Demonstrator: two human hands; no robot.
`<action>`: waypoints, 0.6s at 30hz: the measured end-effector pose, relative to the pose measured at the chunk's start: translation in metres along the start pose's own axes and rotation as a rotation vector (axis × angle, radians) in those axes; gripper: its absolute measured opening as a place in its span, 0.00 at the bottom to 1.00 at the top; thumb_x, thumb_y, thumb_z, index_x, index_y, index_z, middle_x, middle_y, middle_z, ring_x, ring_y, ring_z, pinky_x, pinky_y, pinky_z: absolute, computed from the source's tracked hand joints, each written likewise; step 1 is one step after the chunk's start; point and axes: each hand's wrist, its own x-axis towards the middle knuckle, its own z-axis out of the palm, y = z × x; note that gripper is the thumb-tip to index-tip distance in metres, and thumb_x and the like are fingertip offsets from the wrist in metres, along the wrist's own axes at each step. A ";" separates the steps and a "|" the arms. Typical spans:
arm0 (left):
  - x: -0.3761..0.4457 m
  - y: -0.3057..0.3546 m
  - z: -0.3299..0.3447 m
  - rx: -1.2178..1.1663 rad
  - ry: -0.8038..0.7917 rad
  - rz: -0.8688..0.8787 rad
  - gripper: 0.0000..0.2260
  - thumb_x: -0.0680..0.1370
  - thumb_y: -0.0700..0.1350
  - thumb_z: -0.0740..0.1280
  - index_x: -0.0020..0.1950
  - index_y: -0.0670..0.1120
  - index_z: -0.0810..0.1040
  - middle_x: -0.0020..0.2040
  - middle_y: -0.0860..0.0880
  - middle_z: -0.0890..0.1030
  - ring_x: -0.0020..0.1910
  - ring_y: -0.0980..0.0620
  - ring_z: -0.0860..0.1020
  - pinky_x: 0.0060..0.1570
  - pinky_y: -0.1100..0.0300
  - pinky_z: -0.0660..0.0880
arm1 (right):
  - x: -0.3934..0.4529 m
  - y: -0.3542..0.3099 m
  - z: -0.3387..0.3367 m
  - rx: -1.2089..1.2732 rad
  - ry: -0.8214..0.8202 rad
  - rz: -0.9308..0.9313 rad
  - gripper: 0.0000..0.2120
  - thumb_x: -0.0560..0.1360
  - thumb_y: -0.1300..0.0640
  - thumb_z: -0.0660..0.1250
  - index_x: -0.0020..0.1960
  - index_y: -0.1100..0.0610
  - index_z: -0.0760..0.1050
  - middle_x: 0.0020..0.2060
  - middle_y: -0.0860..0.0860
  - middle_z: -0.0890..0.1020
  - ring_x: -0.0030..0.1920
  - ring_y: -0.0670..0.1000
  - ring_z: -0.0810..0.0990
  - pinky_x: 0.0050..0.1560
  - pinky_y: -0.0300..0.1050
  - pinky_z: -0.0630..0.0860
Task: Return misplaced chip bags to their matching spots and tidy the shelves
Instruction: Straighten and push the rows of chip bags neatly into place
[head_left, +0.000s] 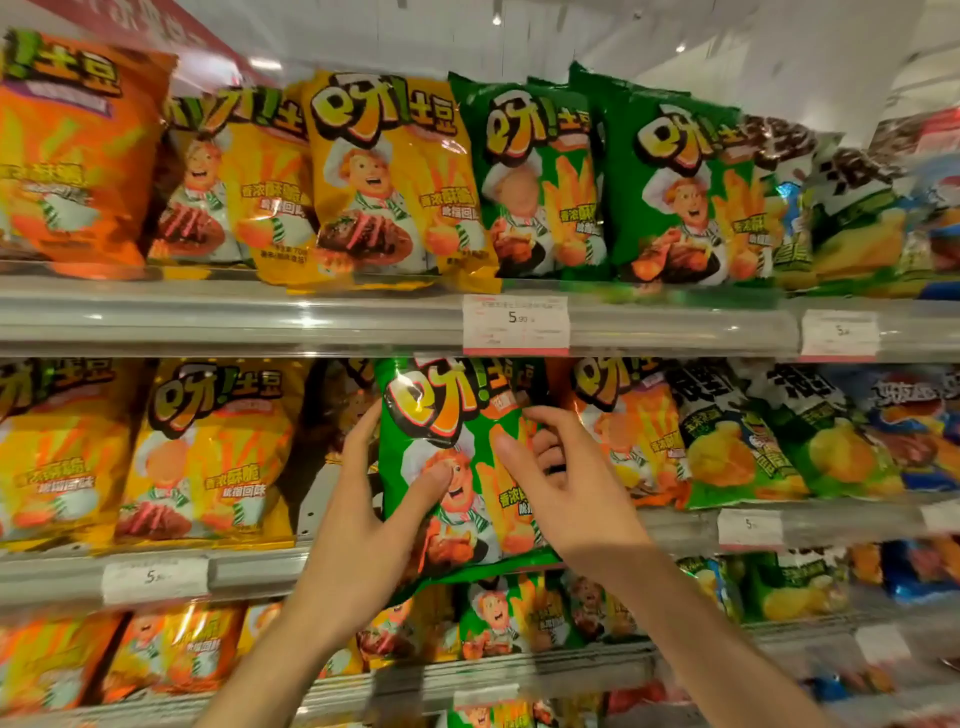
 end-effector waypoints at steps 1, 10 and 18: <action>-0.001 0.003 0.010 0.004 -0.002 0.006 0.29 0.74 0.54 0.69 0.73 0.63 0.62 0.59 0.70 0.76 0.55 0.74 0.77 0.44 0.76 0.74 | -0.001 0.005 -0.010 -0.012 0.018 -0.002 0.30 0.73 0.26 0.59 0.69 0.38 0.64 0.49 0.41 0.75 0.50 0.43 0.77 0.52 0.44 0.77; 0.005 0.007 0.068 0.068 -0.040 0.002 0.27 0.78 0.51 0.68 0.72 0.64 0.59 0.52 0.84 0.70 0.53 0.83 0.70 0.46 0.83 0.67 | 0.021 0.056 -0.091 -0.341 0.207 -0.005 0.39 0.79 0.33 0.55 0.81 0.56 0.52 0.78 0.55 0.60 0.78 0.54 0.58 0.77 0.53 0.57; 0.018 0.002 0.080 0.060 -0.051 -0.001 0.29 0.77 0.55 0.69 0.75 0.64 0.59 0.61 0.70 0.75 0.57 0.76 0.74 0.49 0.78 0.72 | 0.070 0.097 -0.096 -0.233 0.082 0.245 0.42 0.76 0.31 0.59 0.77 0.61 0.59 0.72 0.60 0.70 0.70 0.61 0.71 0.68 0.55 0.71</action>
